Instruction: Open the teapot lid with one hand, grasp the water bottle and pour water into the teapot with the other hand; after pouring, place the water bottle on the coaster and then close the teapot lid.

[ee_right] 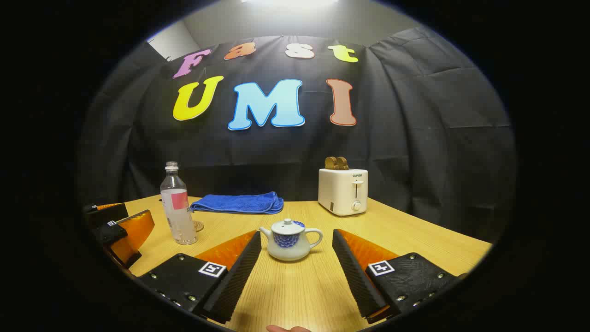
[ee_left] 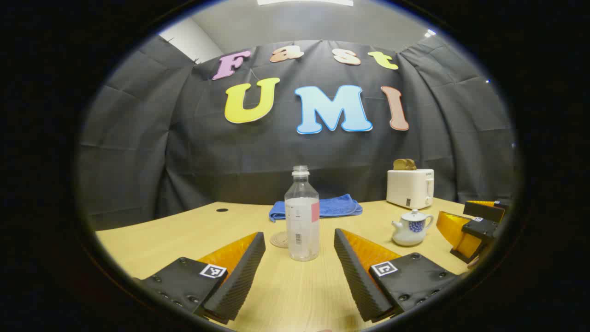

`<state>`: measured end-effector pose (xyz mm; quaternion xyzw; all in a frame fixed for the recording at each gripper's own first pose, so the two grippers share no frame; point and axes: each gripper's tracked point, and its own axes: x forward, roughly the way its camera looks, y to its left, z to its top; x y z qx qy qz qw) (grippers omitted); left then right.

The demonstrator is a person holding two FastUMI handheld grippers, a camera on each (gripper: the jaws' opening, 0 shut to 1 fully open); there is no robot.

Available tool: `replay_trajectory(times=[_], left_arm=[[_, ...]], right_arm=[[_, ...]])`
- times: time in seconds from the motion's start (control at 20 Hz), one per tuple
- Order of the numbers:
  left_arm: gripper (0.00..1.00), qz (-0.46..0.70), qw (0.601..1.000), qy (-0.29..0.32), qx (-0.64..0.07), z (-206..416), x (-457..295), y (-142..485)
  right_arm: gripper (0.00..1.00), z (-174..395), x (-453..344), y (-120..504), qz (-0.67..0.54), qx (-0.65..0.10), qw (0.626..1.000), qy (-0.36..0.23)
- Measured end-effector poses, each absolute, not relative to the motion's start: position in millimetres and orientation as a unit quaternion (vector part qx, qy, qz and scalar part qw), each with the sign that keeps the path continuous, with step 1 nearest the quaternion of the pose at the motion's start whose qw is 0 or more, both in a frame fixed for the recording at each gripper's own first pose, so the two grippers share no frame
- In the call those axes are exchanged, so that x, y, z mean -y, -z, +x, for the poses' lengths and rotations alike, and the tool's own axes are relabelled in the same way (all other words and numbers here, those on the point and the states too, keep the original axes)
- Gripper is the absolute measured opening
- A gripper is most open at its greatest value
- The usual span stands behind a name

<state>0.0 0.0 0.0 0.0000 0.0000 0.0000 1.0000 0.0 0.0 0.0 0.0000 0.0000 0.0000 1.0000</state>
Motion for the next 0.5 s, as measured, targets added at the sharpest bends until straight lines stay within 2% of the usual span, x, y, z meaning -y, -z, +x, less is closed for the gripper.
replay_trajectory(times=[0.15,0.5], left_arm=[[1.0,0.001,1.0,0.021,-0.004,1.8,8.3,1.6],[1.0,0.0,1.0,0.002,0.0,6.7,1.4,0.3]], right_arm=[[0.96,0.3,0.2,-0.6,0.0,0.0,1.0,0.001],[0.96,-0.4,-4.0,-0.3,0.0,0.001,1.0,-0.012]])
